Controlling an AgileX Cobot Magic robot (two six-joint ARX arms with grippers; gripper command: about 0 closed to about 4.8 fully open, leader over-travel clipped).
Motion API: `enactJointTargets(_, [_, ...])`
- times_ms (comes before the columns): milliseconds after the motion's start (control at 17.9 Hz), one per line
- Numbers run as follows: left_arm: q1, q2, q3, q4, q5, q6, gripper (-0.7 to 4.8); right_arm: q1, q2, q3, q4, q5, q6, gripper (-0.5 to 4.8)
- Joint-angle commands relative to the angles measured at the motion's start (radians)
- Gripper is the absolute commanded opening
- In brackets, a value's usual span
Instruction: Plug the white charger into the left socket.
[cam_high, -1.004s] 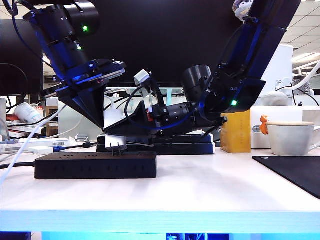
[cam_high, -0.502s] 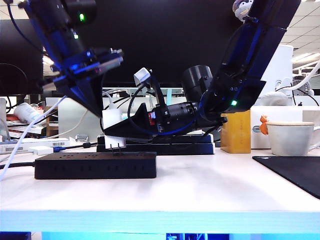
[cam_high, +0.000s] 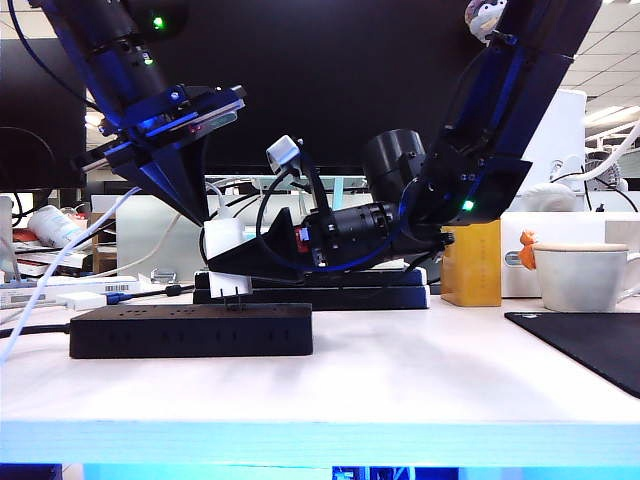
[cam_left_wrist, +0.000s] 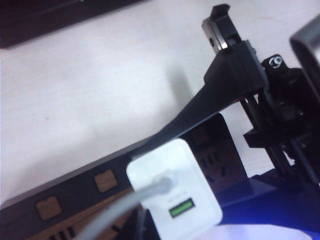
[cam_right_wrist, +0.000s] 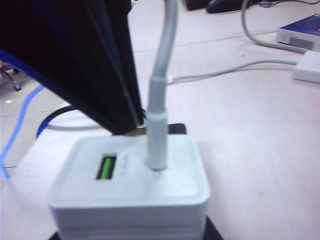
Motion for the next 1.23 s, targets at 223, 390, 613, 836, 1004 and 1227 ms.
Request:
enactJointTargets(223, [-0.003,-0.005,0.005,0.032,0.024,-0.004,0.19,0.002,-0.005,-0.012,0.03,0.077,-0.037,1.71])
enactJointTargets(390, [-0.003,-0.005,0.005,0.039,0.022,-0.004,0.19,0.001,-0.006,-0.024,0.031,0.046,-0.011,1.7])
enactJointTargets(613, [-0.003,-0.005,0.005,0.045,0.019,-0.004,0.19,0.001,-0.023,-0.024,0.078,0.001,0.068,1.65])
enactJointTargets(836, [-0.003,-0.005,0.005,0.041,0.019,-0.004,0.19,0.002,-0.022,-0.024,0.074,0.002,0.061,1.65])
enactJointTargets(1004, [-0.003,-0.013,0.005,0.03,0.02,-0.003,0.19,0.0,-0.024,-0.021,0.131,0.005,0.179,1.02])
enactJointTargets(1227, [-0.003,-0.096,0.005,0.028,0.024,0.052,0.19,-0.001,-0.024,-0.021,0.339,0.005,0.46,0.79])
